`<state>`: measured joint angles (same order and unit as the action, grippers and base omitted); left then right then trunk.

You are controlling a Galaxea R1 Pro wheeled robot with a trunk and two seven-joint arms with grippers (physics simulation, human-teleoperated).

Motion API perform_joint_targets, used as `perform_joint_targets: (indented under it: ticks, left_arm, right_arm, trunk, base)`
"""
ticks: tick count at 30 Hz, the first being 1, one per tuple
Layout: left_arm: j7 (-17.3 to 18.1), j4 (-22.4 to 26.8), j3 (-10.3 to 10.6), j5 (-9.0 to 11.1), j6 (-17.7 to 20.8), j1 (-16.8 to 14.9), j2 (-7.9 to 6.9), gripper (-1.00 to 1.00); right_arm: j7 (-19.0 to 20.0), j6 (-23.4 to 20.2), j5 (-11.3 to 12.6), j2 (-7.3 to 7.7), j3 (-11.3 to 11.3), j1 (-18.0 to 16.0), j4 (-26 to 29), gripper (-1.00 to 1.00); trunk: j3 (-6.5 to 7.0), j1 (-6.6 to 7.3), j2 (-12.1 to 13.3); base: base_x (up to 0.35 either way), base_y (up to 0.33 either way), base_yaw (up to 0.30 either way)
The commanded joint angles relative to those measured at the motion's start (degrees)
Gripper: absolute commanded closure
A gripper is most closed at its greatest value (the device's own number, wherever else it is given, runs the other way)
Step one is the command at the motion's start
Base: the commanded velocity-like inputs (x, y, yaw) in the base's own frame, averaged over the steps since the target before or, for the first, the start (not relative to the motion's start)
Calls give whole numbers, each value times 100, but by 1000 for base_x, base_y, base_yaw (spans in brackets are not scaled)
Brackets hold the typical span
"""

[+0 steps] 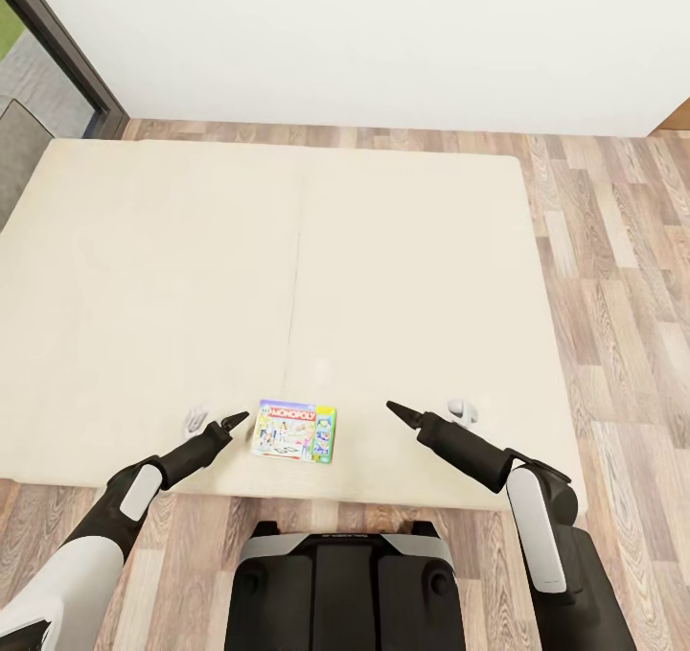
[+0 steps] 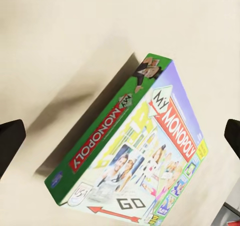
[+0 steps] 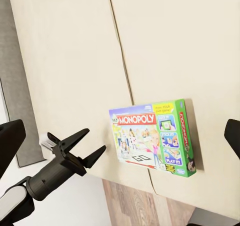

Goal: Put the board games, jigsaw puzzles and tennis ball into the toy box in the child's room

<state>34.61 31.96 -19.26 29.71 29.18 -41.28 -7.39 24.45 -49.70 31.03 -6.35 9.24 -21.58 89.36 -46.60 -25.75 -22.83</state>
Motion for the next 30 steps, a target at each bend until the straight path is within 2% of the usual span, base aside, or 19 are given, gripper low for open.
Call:
perform_joint_targets:
  ticks: [1, 30]
  left_arm:
    - [10, -2, -16, 26, 43, -3, 1, -100]
    - [10, -2, -16, 26, 44, -3, 1, -100]
  right_arm:
    - [31, -38, -13, -7, 17, -4, 2, -100]
    - [76, -22, -1, 2, 25, -4, 11, -100]
  trunk:
    - [-6, -3, -9]
    - [-6, -3, -9]
  base:
    - [0, 0, 0]
    - [0, 0, 0]
